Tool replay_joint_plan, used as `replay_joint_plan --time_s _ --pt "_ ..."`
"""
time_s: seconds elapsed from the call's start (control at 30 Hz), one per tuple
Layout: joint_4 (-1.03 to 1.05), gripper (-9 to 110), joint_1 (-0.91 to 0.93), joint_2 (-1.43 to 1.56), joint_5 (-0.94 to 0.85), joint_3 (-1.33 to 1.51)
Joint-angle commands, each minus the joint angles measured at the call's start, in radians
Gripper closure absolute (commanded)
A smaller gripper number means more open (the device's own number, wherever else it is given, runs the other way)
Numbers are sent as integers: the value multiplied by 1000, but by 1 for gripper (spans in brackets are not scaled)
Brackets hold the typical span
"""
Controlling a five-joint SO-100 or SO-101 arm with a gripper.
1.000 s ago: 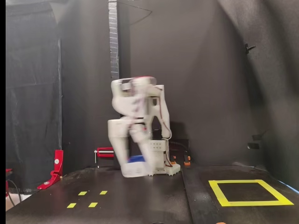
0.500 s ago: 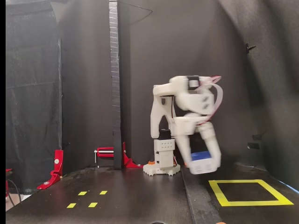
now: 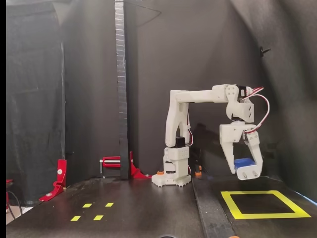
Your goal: Grasp the block and place it in the designated area.
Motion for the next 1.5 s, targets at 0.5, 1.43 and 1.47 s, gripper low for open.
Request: replay_joint_plan --time_s 0.5,1.43,1.47 --pt "-98 85 -9 -192 5 -18" --pt "-163 85 -18 -345 3 -18" --pt "-163 85 -20 -345 3 -18"
